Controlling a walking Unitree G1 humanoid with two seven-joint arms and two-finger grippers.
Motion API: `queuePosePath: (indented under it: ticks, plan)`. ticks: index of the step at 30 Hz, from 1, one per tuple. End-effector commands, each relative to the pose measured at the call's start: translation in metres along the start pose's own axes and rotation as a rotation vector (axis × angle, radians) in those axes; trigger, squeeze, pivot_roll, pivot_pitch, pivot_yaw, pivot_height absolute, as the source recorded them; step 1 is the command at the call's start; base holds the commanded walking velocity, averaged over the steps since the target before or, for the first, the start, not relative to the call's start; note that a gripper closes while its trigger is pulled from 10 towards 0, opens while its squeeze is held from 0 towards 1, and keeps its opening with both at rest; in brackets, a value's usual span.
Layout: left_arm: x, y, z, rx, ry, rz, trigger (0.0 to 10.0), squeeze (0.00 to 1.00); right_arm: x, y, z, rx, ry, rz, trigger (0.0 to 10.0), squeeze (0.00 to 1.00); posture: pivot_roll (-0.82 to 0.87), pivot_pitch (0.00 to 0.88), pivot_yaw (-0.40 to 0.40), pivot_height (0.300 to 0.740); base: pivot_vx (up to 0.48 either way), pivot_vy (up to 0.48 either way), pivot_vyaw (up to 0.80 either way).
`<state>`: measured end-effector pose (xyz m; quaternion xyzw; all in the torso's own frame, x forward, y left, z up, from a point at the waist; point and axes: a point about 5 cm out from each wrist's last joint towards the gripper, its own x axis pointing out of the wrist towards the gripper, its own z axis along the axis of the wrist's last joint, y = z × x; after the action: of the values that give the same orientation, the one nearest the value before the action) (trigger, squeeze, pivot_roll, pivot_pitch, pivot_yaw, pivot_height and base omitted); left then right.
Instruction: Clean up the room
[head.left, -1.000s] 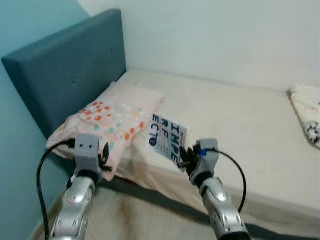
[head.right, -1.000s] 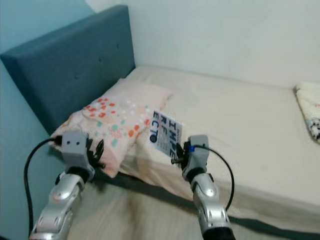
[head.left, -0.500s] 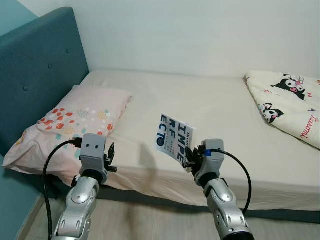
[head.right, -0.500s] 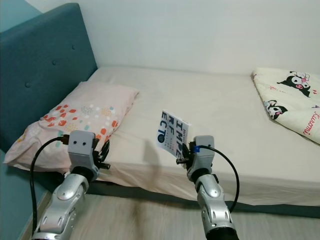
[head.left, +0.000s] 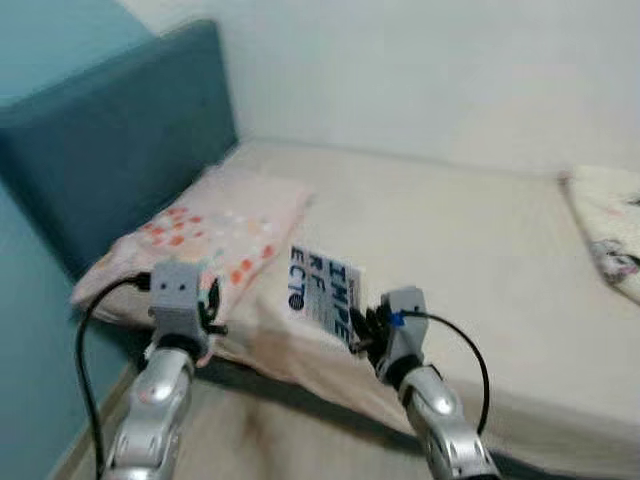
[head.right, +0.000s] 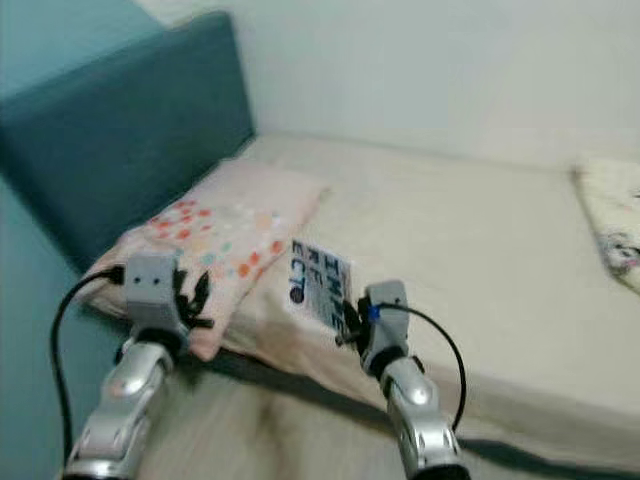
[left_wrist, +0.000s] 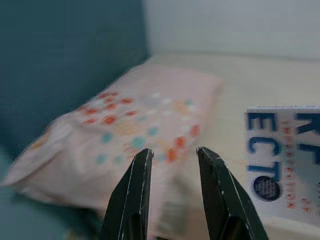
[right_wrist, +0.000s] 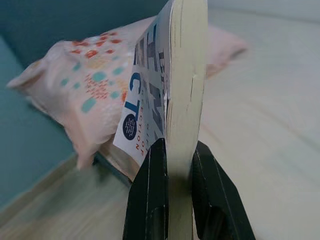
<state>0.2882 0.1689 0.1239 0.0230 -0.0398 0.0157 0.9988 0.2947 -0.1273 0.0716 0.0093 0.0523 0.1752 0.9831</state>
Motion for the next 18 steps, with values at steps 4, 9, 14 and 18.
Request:
queuePosePath:
  ticks: [4, 9, 14, 18]
  plan:
    - [-0.0020, 0.0046, -0.0032, 0.005, 0.012, 0.019, 10.0, 0.00, 0.0053, 0.0064, 0.0073, 0.011, -0.025, 0.028, 10.0, 0.00, 0.07, 0.062, -0.044, 0.740, 0.322, 0.000, 0.18]
    - [-0.0023, 0.0052, -0.0041, 0.004, 0.017, 0.024, 10.0, 0.00, 0.0050, 0.0054, 0.0069, 0.006, -0.019, 0.032, 10.0, 0.00, 0.07, 0.064, -0.046, 0.740, 0.323, 0.000, 0.00]
    - [-0.0024, 0.0058, -0.0047, 0.002, 0.020, 0.027, 10.0, 0.00, 0.0048, 0.0044, 0.0071, 0.006, -0.019, 0.031, 10.0, 0.00, 0.07, 0.065, -0.047, 0.740, 0.322, 0.000, 0.00]
    - [-0.0041, 0.0063, -0.0072, -0.014, 0.035, 0.033, 10.0, 0.00, 0.0040, 0.0035, 0.0066, 0.010, -0.015, 0.029, 10.0, 0.00, 0.07, 0.069, -0.048, 0.740, 0.000, 0.000, 0.00]
